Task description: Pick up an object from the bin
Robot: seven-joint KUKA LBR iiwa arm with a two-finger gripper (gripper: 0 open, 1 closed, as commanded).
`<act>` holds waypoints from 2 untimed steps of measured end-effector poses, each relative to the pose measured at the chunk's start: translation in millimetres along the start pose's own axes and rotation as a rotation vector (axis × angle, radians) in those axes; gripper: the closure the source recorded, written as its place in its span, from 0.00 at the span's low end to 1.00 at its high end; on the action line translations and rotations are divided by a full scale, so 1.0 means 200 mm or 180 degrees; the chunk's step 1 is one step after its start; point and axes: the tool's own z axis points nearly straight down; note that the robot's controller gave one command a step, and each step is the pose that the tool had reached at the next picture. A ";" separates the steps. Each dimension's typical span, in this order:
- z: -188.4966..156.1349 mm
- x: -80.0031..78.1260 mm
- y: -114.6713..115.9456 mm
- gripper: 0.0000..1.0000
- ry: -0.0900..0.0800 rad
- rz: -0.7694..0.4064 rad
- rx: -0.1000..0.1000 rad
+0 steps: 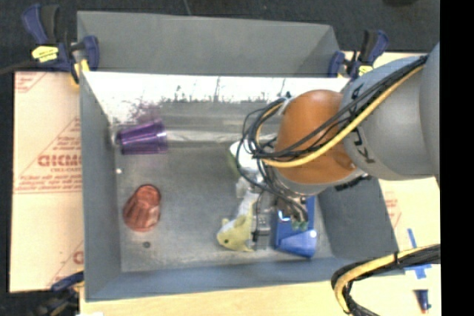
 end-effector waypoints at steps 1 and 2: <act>0.14 0.02 -0.02 0.00 0.0006 0.0324 0.0002; 0.30 0.11 -0.03 1.00 -0.0017 0.0819 -0.0014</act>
Offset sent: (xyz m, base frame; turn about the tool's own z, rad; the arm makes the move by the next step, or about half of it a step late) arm -0.0245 -0.0067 -0.0613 0.2604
